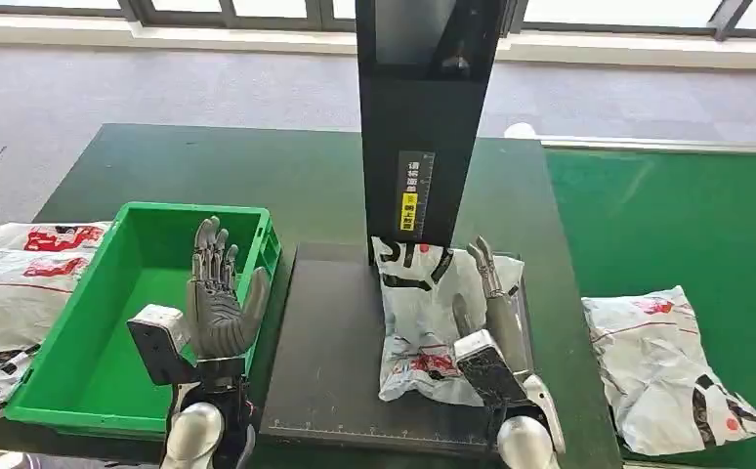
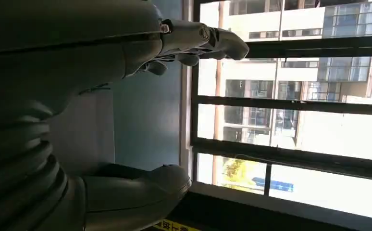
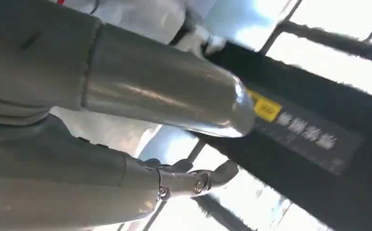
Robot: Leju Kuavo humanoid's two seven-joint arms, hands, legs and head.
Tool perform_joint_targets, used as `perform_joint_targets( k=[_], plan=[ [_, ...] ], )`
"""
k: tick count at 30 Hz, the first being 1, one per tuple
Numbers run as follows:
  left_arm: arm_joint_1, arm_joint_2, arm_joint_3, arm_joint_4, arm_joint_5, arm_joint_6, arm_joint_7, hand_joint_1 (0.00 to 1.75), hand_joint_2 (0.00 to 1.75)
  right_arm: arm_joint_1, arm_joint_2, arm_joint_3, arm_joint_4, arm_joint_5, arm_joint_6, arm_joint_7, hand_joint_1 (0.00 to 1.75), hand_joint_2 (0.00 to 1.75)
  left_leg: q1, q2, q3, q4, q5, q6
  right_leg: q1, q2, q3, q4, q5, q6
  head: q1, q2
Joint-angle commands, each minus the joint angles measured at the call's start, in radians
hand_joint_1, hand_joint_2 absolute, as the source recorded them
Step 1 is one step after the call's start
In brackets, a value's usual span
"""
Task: Moved the parcel from conveyor to table for the left to box.
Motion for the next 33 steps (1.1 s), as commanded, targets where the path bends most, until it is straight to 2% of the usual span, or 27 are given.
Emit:
perform_joint_targets(
  k=[1,7,13,16,18,21,23,28,29,33],
  plan=[
    [-0.024,0.018,-0.004,0.033,-0.005,-0.008,0.007,0.00,1.75,-0.021,-0.002,-0.008,0.026,0.028,-0.047,0.021,0.00,0.00,0.000,0.002,-0.001,-0.004,0.003,0.000,0.000,0.000,-0.002,-0.004,0.004,-0.001,0.000,0.000],
    [-0.020,0.018,-0.003,0.032,-0.006,-0.006,0.007,0.00,1.75,-0.011,-0.005,-0.012,0.016,0.059,-0.072,0.038,0.00,0.00,0.000,0.000,-0.001,-0.001,0.001,0.000,0.000,-0.001,-0.001,-0.001,0.001,-0.001,0.000,0.000],
    [-0.019,0.017,-0.004,0.032,-0.007,-0.007,0.007,0.00,1.75,-0.006,-0.005,-0.021,0.000,0.026,-0.070,0.014,0.00,0.00,0.000,0.000,-0.001,-0.001,0.001,0.000,0.000,-0.001,0.000,-0.001,0.001,-0.001,0.000,0.000],
    [-0.026,0.021,-0.019,0.029,-0.020,-0.013,0.005,0.00,1.75,0.004,0.014,-0.055,-0.037,0.031,-0.169,-0.048,0.00,0.00,0.000,0.000,-0.001,-0.001,0.002,0.000,0.000,-0.001,-0.001,-0.001,0.001,-0.001,0.000,0.000],
    [-0.042,0.038,-0.082,0.012,-0.114,-0.014,-0.002,0.00,1.75,0.012,0.008,-0.074,-0.064,0.094,-0.263,-0.048,0.00,0.00,0.000,-0.001,-0.002,-0.001,0.002,0.000,0.000,-0.002,-0.001,-0.001,0.001,-0.001,0.000,0.000],
    [-0.108,0.049,-0.169,0.008,-0.271,-0.018,0.053,0.00,1.75,-0.002,0.005,-0.117,-0.046,0.121,-0.305,-0.022,0.00,0.00,0.000,-0.003,-0.003,-0.001,0.003,0.000,0.000,-0.004,-0.002,-0.002,0.002,-0.001,0.000,0.000],
    [-0.133,0.039,-0.174,0.016,-0.281,-0.016,0.069,0.00,1.75,-0.011,0.003,-0.125,-0.037,0.121,-0.304,-0.021,0.00,0.00,0.001,-0.005,-0.003,-0.001,0.003,0.000,0.001,-0.006,-0.002,-0.002,0.002,-0.001,0.000,0.000],
    [-0.154,0.056,-0.188,0.035,-0.317,-0.023,0.076,0.00,1.75,-0.018,0.010,-0.135,-0.026,0.148,-0.325,-0.005,0.00,0.00,0.000,0.001,-0.002,-0.001,0.002,0.000,0.000,0.000,-0.002,-0.002,0.003,-0.001,0.000,0.000],
    [-0.193,0.061,-0.213,0.058,-0.362,-0.048,0.098,0.00,1.75,-0.022,0.012,-0.146,-0.028,0.144,-0.331,-0.001,0.00,1.75,0.000,0.000,-0.001,0.000,0.001,0.000,0.000,-0.001,-0.001,0.000,0.002,-0.001,0.000,0.000],
    [-0.351,0.016,-0.253,0.206,-0.438,-0.109,0.169,0.00,1.75,-0.015,0.013,-0.199,-0.066,0.099,-0.331,-0.012,0.00,1.75,0.000,-0.006,-0.003,0.001,0.003,0.001,0.000,-0.007,-0.002,0.000,0.002,-0.001,0.000,0.000]
  ],
)
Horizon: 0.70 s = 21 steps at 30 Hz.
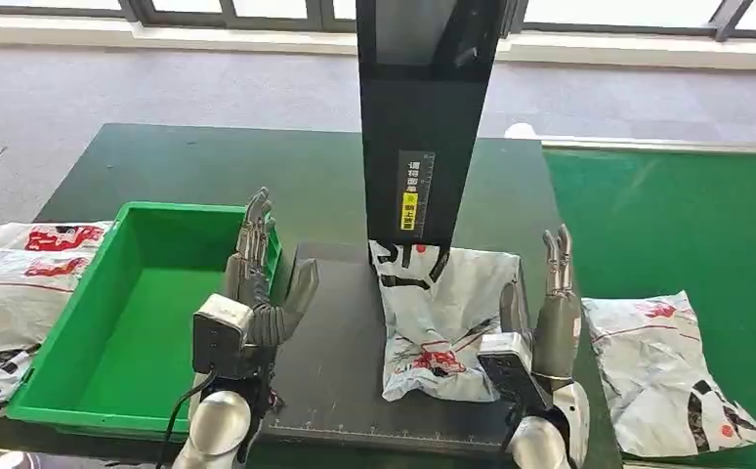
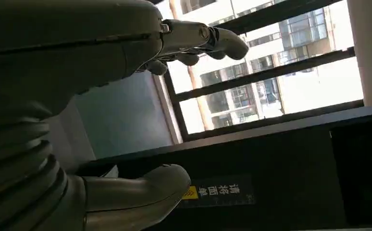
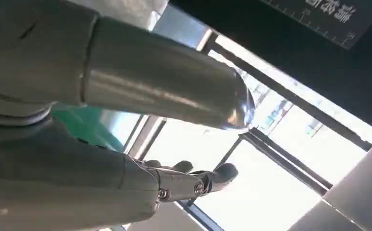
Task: Moved the parcel from conveyor to table for the left to box.
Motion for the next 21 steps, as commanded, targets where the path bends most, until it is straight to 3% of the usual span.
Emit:
perform_joint_targets(
  k=[1,5,10,14,16,21],
  plan=[
    [-0.277,0.002,-0.128,0.250,-0.123,-0.092,0.097,0.00,1.75,-0.024,0.015,-0.140,-0.013,-0.037,-0.011,-0.001,0.00,1.75,0.000,-0.007,-0.004,0.000,0.003,0.000,0.000,-0.008,-0.001,0.000,0.001,0.000,0.000,0.000],
    [-0.343,-0.022,-0.161,0.365,-0.186,-0.117,0.111,0.00,1.75,-0.018,0.028,-0.166,-0.032,-0.034,-0.001,0.001,0.00,1.75,0.000,-0.005,-0.003,-0.001,0.004,0.001,0.000,-0.006,0.001,-0.001,0.002,0.000,0.000,0.000],
    [-0.378,-0.008,-0.216,0.422,-0.300,-0.115,0.144,0.00,1.75,-0.020,0.034,-0.180,-0.041,-0.031,-0.003,0.006,0.00,1.75,-0.001,-0.002,-0.002,-0.001,0.004,0.000,0.000,-0.004,0.000,-0.002,0.003,0.000,0.000,0.000],
    [-0.502,-0.034,-0.262,0.686,-0.503,-0.126,0.230,0.00,1.75,0.014,0.055,-0.252,-0.112,-0.011,0.012,0.039,0.00,1.75,-0.001,-0.004,-0.003,-0.001,0.005,0.000,0.000,-0.006,0.000,-0.002,0.003,-0.001,0.000,0.000],
    [-0.523,-0.052,-0.254,0.755,-0.513,-0.107,0.210,0.00,1.75,0.023,0.059,-0.269,-0.126,-0.013,0.025,0.038,0.00,1.75,-0.001,-0.005,-0.001,0.000,0.003,0.001,-0.001,-0.006,0.001,-0.001,0.002,0.000,0.000,0.000],
    [-0.533,-0.059,-0.258,0.783,-0.522,-0.113,0.203,0.00,1.75,0.028,0.065,-0.279,-0.132,-0.009,0.029,0.034,0.00,1.75,-0.001,-0.001,-0.002,0.000,0.003,0.000,-0.001,-0.002,0.000,0.000,0.002,0.000,0.000,0.000]
  ],
)
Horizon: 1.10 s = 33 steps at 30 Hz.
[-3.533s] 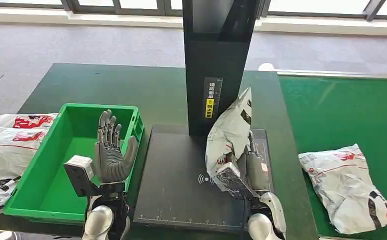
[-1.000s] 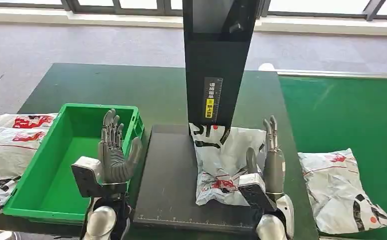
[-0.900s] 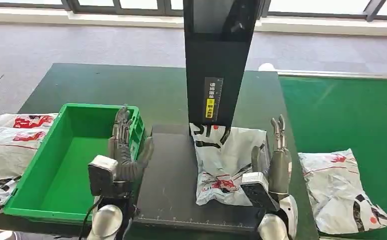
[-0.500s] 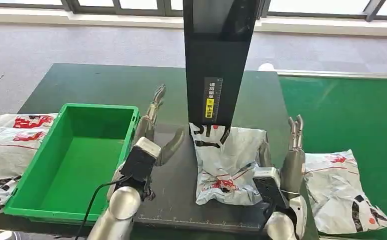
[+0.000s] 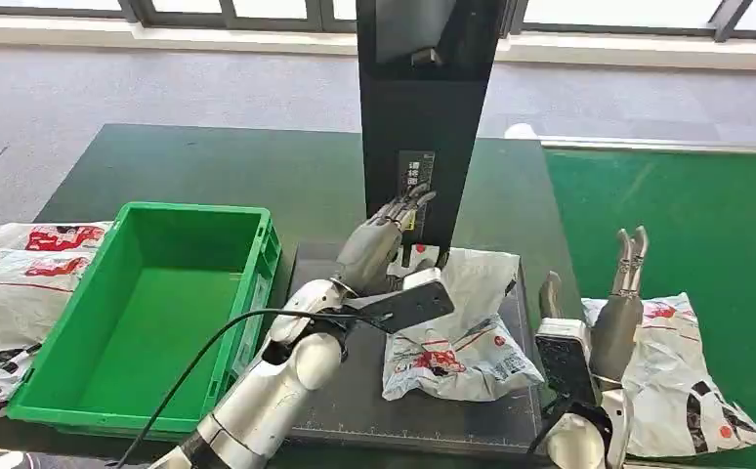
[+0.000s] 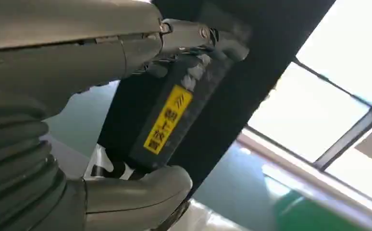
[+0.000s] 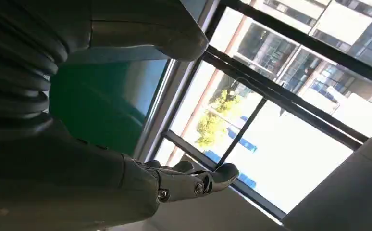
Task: Moved the parcel from conveyor to table for the left to box.
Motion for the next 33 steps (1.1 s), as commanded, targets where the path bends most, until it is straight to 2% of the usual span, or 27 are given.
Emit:
perform_joint_targets(
  k=[1,15,27,29,33],
  plan=[
    [-0.129,-0.005,-0.076,0.274,-0.024,-0.005,-0.008,0.00,1.75,0.007,0.044,-0.107,-0.023,0.002,0.011,-0.001,0.00,1.75,0.000,-0.001,-0.002,-0.002,0.002,0.000,0.000,-0.002,-0.001,-0.002,0.002,-0.001,0.000,0.000],
    [-0.128,-0.005,-0.082,0.277,-0.030,-0.020,-0.006,0.00,1.75,0.008,0.047,-0.113,-0.023,0.005,0.011,-0.002,0.00,1.75,0.000,0.001,-0.002,-0.001,0.001,0.000,0.000,-0.001,-0.001,-0.001,0.001,-0.001,0.000,0.000],
    [-0.201,-0.047,-0.156,0.560,-0.110,-0.135,0.022,0.00,1.75,0.030,0.084,-0.132,-0.052,0.021,0.017,-0.002,0.00,1.75,0.000,0.000,-0.003,-0.005,0.005,-0.001,0.001,-0.002,-0.002,-0.005,0.004,-0.002,0.000,0.000],
    [-0.204,-0.049,-0.193,0.613,-0.125,-0.228,0.033,0.00,1.75,0.019,0.085,-0.124,-0.031,0.028,0.027,0.002,0.00,1.75,0.000,0.000,-0.001,-0.001,0.001,0.000,0.000,-0.001,-0.001,-0.001,0.001,-0.001,0.000,0.000],
    [-0.179,-0.043,-0.197,0.634,-0.129,-0.202,0.032,0.00,1.75,-0.005,0.078,-0.103,0.013,0.029,0.022,0.001,0.00,1.75,0.000,0.003,0.000,-0.002,0.002,0.000,0.001,0.001,-0.001,-0.002,0.002,-0.001,0.000,0.000]
  ],
)
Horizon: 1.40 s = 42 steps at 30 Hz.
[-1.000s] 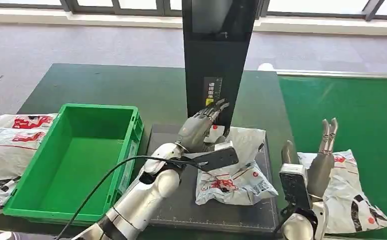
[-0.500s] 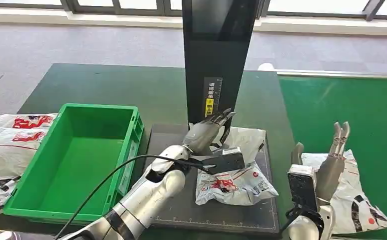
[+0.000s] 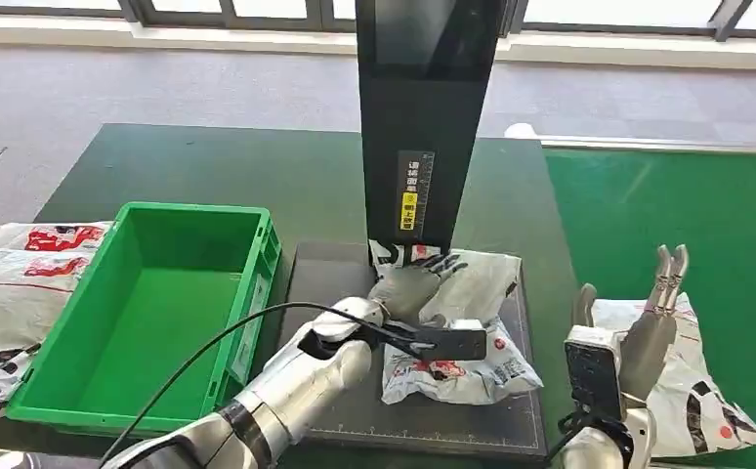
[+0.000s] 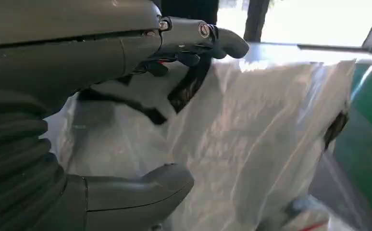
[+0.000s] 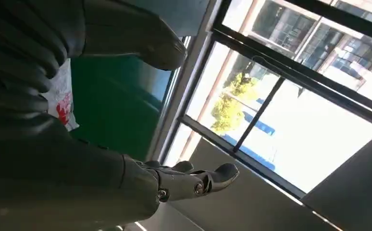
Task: Moved the parcel from conveyor to table for the left to box.
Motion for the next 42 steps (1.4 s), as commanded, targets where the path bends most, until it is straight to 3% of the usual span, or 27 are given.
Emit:
perform_joint_targets(
  k=[1,8,9,32,34,37,42],
  plan=[
    [-0.035,0.020,-0.096,0.189,-0.021,-0.037,0.041,0.00,1.75,-0.052,0.014,-0.005,0.087,0.004,0.011,0.005,0.00,1.75,0.000,0.002,0.000,-0.001,0.001,0.000,0.000,0.001,0.000,-0.001,0.001,-0.001,0.000,0.000],
    [-0.002,0.048,-0.074,0.129,-0.044,-0.062,0.080,0.00,1.75,-0.090,0.004,0.030,0.130,0.003,0.011,0.015,0.00,1.75,0.000,0.004,0.000,-0.002,0.001,0.000,0.000,0.003,0.000,-0.001,0.002,-0.001,0.000,0.000],
    [-0.001,0.049,-0.074,0.132,-0.049,-0.070,0.087,1.75,1.75,-0.094,0.003,0.034,0.135,0.003,0.010,0.015,0.00,1.75,0.000,0.006,0.000,-0.003,0.002,0.000,0.001,0.004,-0.001,-0.003,0.004,-0.001,0.000,0.000],
    [0.024,0.062,-0.060,0.118,-0.066,-0.108,0.078,1.75,1.75,-0.101,-0.010,0.066,0.158,-0.005,0.005,0.022,0.00,1.75,0.000,0.003,0.001,-0.002,0.001,0.000,0.000,0.002,0.001,-0.001,0.002,-0.001,0.000,0.000],
    [0.031,0.064,-0.044,0.094,-0.072,-0.055,0.087,1.75,1.75,-0.089,-0.011,0.067,0.141,-0.008,0.000,0.023,0.00,1.75,0.000,0.003,0.001,-0.002,0.001,0.000,0.000,0.002,0.001,-0.001,0.002,-0.001,0.000,0.000],
    [0.051,0.086,0.045,-0.086,-0.130,0.267,0.179,1.75,1.75,-0.025,-0.008,0.037,0.034,-0.027,-0.001,0.027,0.00,1.75,0.000,0.001,-0.001,-0.003,0.002,0.000,0.000,0.000,-0.001,-0.002,0.002,-0.001,0.000,0.000],
    [0.139,0.128,0.183,-0.372,-0.168,0.369,0.193,1.75,1.75,0.009,-0.003,0.030,-0.003,-0.027,0.019,0.024,0.00,1.75,0.000,0.002,-0.003,-0.001,0.001,-0.001,0.000,0.002,-0.003,0.000,0.001,-0.001,0.000,0.000]
  ],
)
